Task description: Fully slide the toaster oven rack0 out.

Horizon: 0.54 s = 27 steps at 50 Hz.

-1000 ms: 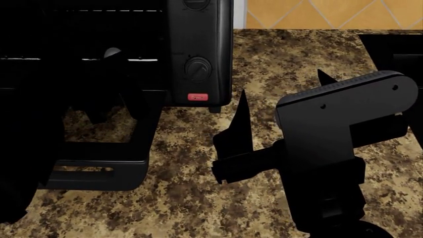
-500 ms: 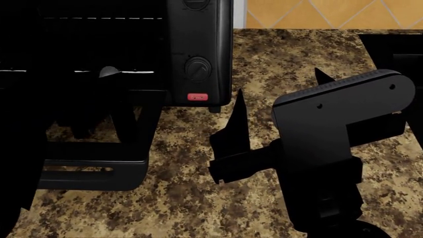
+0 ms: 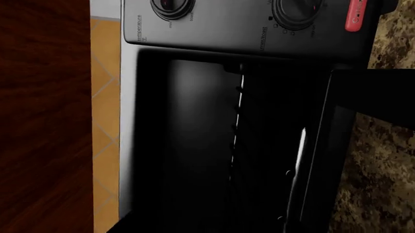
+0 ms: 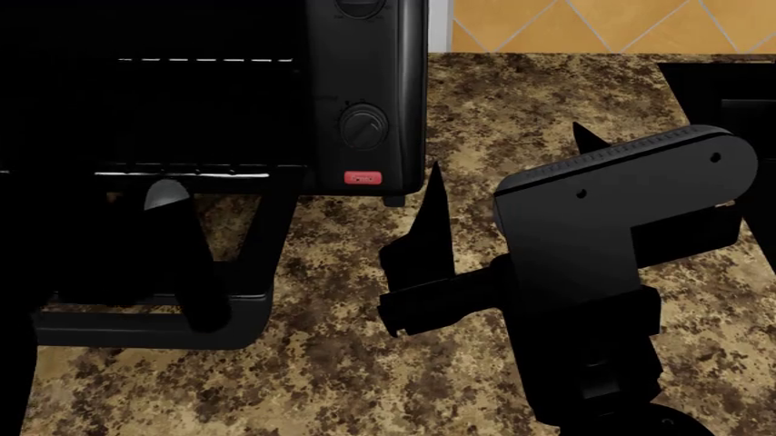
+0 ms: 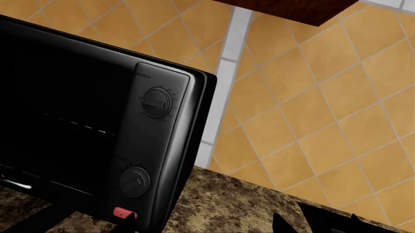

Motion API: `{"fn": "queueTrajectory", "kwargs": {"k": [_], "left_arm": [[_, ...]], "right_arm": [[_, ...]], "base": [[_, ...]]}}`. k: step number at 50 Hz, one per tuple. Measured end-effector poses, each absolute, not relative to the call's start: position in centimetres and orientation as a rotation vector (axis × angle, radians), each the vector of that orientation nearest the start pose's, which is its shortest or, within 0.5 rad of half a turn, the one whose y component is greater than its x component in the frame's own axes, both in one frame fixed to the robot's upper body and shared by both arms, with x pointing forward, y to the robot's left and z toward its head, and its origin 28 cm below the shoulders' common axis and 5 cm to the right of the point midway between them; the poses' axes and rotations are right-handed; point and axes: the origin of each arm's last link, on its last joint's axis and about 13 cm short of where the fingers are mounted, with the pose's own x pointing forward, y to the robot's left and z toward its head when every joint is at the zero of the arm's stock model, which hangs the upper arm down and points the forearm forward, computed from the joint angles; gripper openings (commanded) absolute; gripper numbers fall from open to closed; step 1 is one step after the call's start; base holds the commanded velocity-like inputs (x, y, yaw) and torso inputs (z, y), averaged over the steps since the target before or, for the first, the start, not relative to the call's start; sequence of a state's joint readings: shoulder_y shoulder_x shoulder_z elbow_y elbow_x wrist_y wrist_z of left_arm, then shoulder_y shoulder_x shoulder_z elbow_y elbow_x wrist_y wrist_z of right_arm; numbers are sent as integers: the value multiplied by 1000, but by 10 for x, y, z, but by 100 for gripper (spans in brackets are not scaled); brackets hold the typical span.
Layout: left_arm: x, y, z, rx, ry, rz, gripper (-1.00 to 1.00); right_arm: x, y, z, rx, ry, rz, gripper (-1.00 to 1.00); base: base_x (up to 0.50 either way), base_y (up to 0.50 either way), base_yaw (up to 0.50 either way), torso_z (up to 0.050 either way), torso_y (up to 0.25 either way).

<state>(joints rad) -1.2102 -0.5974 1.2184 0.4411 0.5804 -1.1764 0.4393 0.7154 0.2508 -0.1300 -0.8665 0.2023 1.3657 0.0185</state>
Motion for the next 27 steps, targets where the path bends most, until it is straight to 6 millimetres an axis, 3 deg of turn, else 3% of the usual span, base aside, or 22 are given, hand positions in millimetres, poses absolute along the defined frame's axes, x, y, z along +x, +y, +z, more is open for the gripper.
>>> {"fn": "queueTrajectory", "kwargs": {"k": [2,11,24,27], "left_arm": [[279,217,265,1456,-120,-101,100],[277,211,246,1508,-140,-54,100],[272,196,240,1697,-123,-10,100],[256,194,242,1712,-187,26,100]], "right_arm": [[232,-109,240,-256,-172,145,100],[231,-108,240,-256,-174,147,100],[231,-107,241,-256,-177,149,100],[230,-107,242,-256,-177,149,100]], "base": [[0,0,4,0,0],[-22,8,18,-4,8],[-30,15,30,-4,8],[-17,13,27,-3,4]]}}
